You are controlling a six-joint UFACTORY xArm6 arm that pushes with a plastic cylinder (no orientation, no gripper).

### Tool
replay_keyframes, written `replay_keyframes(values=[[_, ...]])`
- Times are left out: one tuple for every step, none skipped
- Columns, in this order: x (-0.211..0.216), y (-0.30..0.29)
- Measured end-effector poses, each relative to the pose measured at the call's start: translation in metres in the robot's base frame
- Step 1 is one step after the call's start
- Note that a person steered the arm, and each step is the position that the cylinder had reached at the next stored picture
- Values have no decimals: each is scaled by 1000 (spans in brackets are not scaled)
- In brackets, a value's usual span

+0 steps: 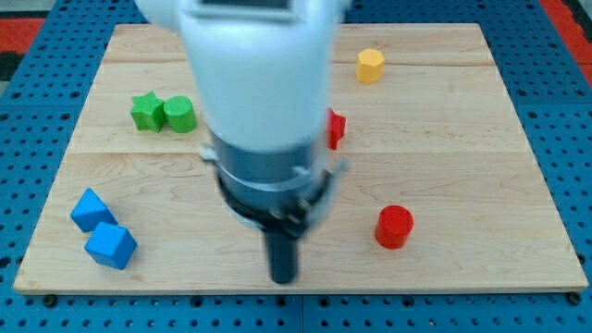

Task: Place the red circle in between blue triangle and red star

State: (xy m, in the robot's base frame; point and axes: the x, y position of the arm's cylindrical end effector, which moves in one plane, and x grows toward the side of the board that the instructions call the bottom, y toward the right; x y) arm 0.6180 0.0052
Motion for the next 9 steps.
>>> replay_keyframes(values=[[-4,66],[-8,108],[-27,131],[-45,123],[-69,96],[-86,36],[-106,13],[-109,20],[-126,1]])
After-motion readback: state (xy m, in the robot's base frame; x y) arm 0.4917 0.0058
